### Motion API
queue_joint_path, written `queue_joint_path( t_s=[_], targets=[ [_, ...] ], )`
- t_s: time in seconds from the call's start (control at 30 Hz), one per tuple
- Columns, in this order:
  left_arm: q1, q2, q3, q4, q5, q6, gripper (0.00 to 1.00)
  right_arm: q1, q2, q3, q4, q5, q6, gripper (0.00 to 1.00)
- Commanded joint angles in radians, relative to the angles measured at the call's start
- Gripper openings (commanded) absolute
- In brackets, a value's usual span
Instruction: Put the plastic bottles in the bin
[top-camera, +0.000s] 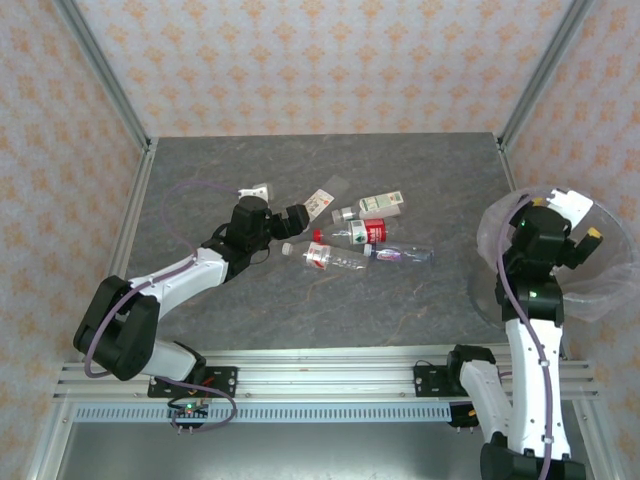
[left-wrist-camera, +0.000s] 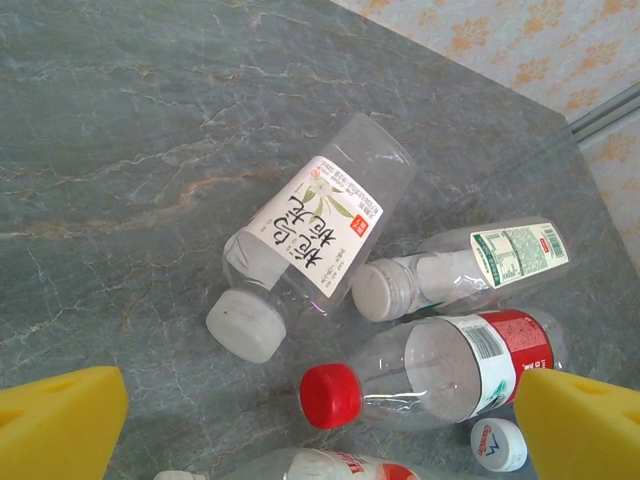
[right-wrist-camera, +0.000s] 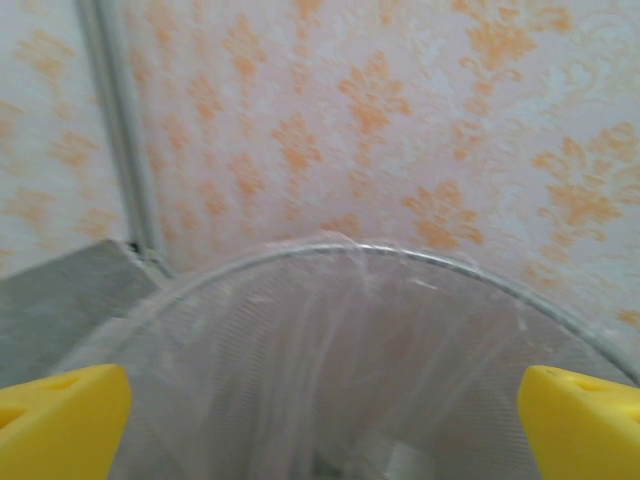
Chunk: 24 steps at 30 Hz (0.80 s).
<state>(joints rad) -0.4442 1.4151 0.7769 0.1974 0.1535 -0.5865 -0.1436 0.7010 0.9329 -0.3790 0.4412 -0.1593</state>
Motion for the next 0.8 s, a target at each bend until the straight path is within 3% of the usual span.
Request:
queue_joint_path(
  t_s=[0.0, 0.23, 0.53, 0.77],
  targets=[
    [0.006, 0.008, 0.034, -0.027, 0.008, -0.003, 1.00, 0.014, -0.005, 0.053, -0.033, -0.195, 0.078, 0.99],
    [0.007, 0.002, 0.037, -0.049, -0.002, -0.003, 1.00, 0.075, 0.010, 0.088, -0.032, -0.365, 0.124, 0.99],
    [0.004, 0.021, 0.126, -0.271, 0.065, -0.027, 1.00, 0.197, 0.066, 0.115, -0.025, -0.479, 0.123, 0.99],
    [-0.007, 0.033, 0.149, -0.352, 0.115, -0.057, 1.00, 0.298, 0.100, 0.100, 0.019, -0.584, 0.055, 0.99]
  ],
)
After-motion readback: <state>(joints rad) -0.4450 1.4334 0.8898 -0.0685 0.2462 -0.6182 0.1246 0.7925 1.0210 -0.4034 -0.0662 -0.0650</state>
